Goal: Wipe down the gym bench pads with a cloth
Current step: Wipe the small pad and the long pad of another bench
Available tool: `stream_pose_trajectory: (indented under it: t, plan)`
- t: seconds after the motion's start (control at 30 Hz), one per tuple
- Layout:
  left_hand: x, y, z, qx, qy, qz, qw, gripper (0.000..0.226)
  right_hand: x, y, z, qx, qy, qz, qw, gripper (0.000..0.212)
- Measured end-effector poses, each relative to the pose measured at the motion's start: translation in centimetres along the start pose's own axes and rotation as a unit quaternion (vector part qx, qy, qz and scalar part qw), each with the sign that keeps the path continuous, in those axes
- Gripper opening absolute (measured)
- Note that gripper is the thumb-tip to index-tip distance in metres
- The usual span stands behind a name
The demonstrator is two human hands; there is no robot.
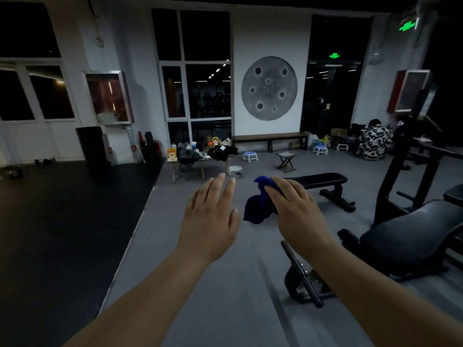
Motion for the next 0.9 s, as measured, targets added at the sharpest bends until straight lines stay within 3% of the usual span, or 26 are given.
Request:
stream_pose_trajectory:
  t: [0.33, 0.9]
  plan:
    - [14.7, 22.0, -7.6, 0.084, -0.062, 0.007, 0.995, 0.062, 14.4, 16.6, 9.2, 0.059, -0.06, -0.006, 0.996, 0.073]
    - [44.5, 57.4, -9.0, 0.137, -0.101, -0.004, 0.985, 0.062, 38.6, 40.0, 36.0, 0.118, -0.121, -0.04, 0.985, 0.078]
Point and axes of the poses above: each hand's wrist, its own y-axis towards the middle knuckle, its own x-axis out of the palm, z = x × y, the point moved 1 cm from there along y, towards the middle knuckle
